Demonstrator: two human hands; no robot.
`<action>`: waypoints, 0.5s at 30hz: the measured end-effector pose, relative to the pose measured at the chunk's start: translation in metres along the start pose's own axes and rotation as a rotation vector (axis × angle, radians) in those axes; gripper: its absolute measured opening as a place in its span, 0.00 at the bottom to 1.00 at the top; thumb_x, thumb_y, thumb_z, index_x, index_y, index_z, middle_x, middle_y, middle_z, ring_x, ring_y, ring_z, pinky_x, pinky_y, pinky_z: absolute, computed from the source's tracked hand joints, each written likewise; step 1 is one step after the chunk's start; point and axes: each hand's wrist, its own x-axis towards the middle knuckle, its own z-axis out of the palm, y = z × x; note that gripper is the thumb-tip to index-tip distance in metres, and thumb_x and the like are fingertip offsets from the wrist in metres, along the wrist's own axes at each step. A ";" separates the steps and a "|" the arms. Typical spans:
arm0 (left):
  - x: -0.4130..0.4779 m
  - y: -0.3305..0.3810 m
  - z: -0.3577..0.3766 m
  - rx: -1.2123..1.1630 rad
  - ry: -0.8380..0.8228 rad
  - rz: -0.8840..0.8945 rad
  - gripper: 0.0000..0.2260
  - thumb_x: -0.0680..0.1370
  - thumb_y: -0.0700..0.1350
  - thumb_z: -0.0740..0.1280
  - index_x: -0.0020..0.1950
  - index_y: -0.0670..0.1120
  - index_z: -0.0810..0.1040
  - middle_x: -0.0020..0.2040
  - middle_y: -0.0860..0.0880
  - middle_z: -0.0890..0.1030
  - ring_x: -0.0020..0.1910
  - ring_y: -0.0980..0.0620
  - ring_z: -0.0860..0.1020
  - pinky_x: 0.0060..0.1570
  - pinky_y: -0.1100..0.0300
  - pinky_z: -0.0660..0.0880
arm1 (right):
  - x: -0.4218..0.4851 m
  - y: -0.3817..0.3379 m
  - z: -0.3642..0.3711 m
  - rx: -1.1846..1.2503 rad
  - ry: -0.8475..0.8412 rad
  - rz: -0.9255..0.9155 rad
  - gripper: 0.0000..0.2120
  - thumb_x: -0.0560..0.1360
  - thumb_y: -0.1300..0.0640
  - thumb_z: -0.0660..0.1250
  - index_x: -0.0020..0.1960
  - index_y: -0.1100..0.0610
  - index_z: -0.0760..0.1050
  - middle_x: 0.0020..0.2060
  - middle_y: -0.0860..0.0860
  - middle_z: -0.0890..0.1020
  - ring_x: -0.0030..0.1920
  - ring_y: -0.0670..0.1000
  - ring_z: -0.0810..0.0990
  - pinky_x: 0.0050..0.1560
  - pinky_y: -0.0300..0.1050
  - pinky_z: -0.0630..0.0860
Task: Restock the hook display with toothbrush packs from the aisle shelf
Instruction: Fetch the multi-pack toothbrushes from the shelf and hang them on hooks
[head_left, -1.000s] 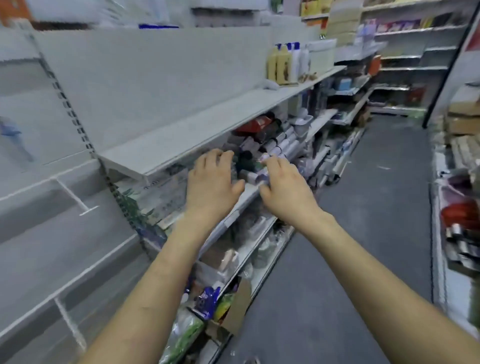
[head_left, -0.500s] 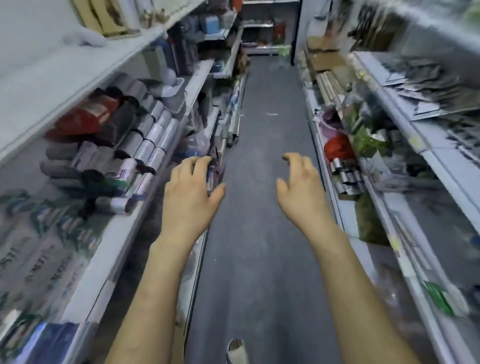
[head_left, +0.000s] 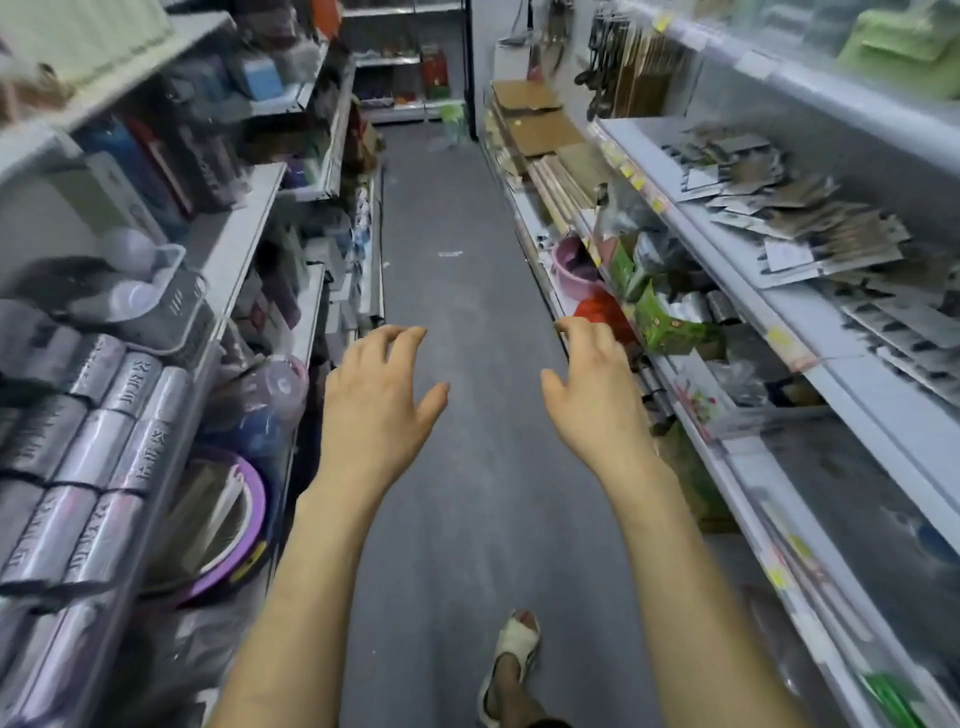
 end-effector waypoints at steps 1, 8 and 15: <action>0.024 -0.003 0.009 0.016 -0.008 -0.003 0.28 0.77 0.57 0.70 0.75 0.49 0.71 0.70 0.47 0.74 0.69 0.42 0.72 0.65 0.40 0.73 | 0.026 0.004 0.007 -0.004 -0.016 -0.018 0.25 0.79 0.61 0.67 0.75 0.57 0.68 0.70 0.57 0.72 0.69 0.60 0.71 0.70 0.56 0.69; 0.180 -0.024 0.052 0.099 -0.005 -0.073 0.29 0.77 0.59 0.69 0.76 0.51 0.71 0.72 0.48 0.72 0.71 0.42 0.70 0.64 0.40 0.73 | 0.198 0.017 0.048 -0.012 -0.105 -0.110 0.27 0.78 0.59 0.69 0.75 0.57 0.68 0.69 0.57 0.72 0.70 0.61 0.71 0.70 0.58 0.70; 0.310 -0.044 0.111 0.091 -0.024 -0.067 0.30 0.76 0.60 0.69 0.75 0.50 0.71 0.72 0.47 0.73 0.72 0.42 0.71 0.64 0.39 0.73 | 0.327 0.045 0.084 -0.035 -0.126 -0.081 0.27 0.78 0.58 0.70 0.75 0.56 0.67 0.70 0.57 0.72 0.71 0.60 0.71 0.69 0.58 0.71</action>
